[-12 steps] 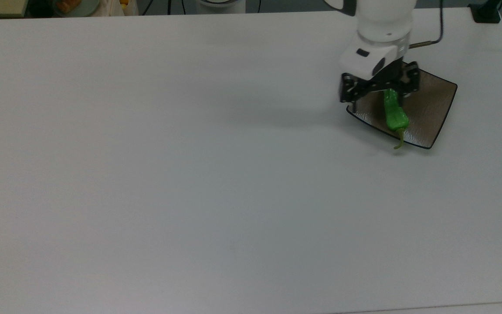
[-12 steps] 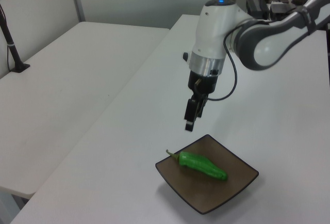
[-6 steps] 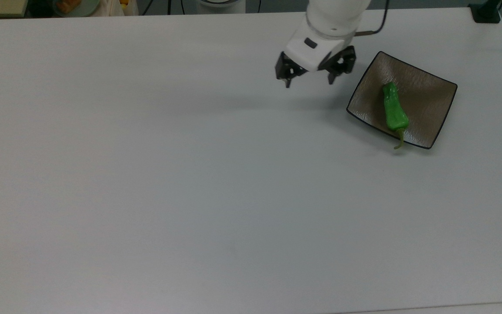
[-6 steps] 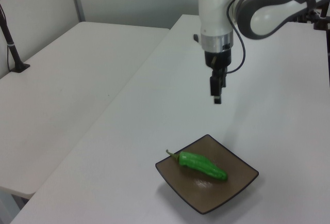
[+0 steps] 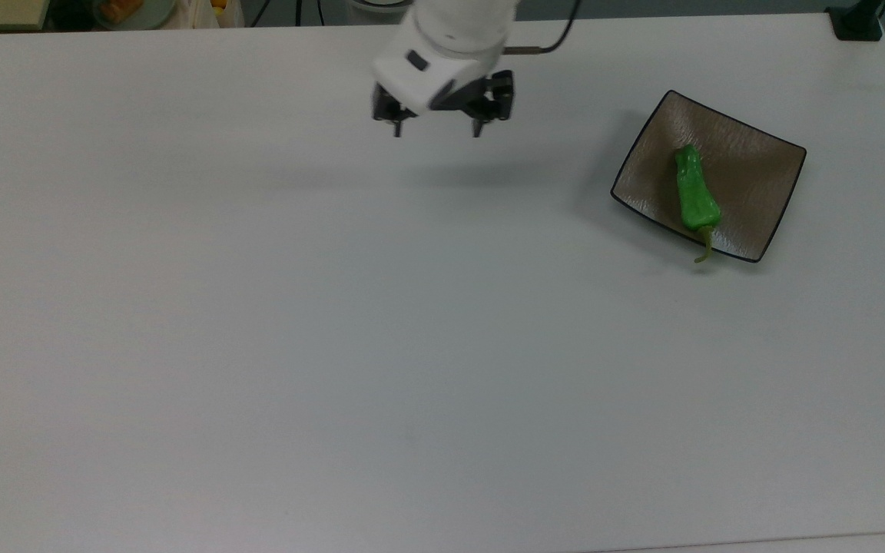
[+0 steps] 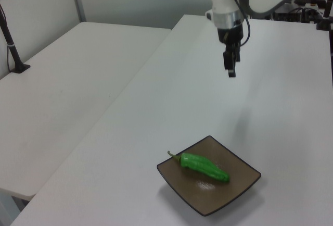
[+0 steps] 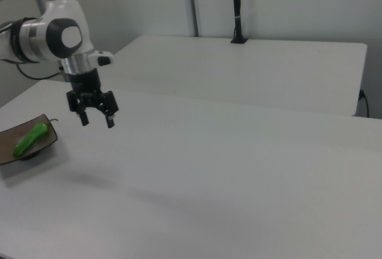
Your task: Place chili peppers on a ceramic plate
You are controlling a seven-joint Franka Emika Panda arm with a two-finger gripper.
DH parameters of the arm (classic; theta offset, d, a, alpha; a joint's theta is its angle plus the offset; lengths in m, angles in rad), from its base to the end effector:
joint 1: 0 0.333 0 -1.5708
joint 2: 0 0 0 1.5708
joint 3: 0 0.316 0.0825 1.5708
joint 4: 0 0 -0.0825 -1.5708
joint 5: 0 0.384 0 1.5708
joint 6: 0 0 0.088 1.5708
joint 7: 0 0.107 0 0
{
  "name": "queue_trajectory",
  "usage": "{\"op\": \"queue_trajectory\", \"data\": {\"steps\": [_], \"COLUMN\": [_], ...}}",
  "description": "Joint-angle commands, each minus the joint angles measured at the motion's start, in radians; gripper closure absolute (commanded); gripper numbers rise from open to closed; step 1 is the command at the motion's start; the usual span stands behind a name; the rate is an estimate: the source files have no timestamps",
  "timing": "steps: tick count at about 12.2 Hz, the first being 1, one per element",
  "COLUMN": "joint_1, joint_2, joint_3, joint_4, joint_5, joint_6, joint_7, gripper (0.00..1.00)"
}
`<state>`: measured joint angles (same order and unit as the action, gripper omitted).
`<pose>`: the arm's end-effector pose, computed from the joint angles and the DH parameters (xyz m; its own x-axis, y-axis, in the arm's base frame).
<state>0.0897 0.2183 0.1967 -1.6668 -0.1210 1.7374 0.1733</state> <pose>0.5912 0.1538 0.4671 0.9828 0.1324 -0.1286 0.1453 -0.9847 0.0964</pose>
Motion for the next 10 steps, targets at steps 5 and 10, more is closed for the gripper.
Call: {"op": "queue_trajectory", "data": {"steps": [5,10], "joint_1": [0.004,0.004], "joint_2": [-0.128,-0.203], "joint_3": [-0.167,-0.193], "joint_4": [-0.085,-0.175], "joint_5": [0.054,0.067], "joint_6": [-0.001,0.05], "joint_7": [-0.112,-0.127], "gripper": [0.0,0.0]}}
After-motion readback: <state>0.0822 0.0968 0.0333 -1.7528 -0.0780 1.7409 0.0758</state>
